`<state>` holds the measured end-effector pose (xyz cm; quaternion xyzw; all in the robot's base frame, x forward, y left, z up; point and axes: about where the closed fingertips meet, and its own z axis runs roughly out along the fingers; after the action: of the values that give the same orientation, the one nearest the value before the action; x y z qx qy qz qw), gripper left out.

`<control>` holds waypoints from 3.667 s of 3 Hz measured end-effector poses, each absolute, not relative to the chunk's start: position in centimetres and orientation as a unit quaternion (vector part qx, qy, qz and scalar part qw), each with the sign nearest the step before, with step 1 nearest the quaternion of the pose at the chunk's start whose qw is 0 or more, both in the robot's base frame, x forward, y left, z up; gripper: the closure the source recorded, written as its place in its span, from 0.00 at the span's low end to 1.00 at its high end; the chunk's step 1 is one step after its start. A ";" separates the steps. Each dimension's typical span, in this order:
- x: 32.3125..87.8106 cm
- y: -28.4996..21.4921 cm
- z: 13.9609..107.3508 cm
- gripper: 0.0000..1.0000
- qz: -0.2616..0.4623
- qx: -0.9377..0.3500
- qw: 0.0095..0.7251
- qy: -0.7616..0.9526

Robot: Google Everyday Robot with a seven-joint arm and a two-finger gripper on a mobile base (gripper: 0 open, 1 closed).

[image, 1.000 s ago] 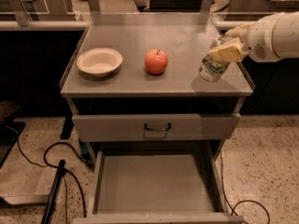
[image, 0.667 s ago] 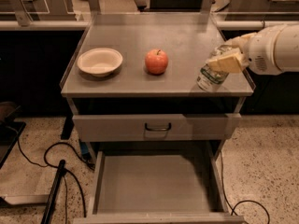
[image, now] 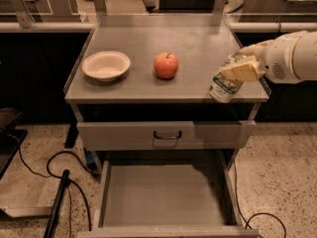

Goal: Place 7up can into middle drawer

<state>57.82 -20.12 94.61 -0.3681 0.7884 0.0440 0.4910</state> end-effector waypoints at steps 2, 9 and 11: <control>52.4 -19.1 91.2 1.00 0.088 -0.324 0.474 0.814; 47.3 -15.7 73.8 1.00 0.081 -0.275 0.419 0.861; 48.6 -16.0 69.1 1.00 0.039 -0.231 0.447 0.863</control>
Offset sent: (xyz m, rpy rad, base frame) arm -0.0908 0.0157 -0.0712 0.1536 0.1680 -0.0660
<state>48.55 -15.96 69.05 -0.2310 0.8632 0.0387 0.4472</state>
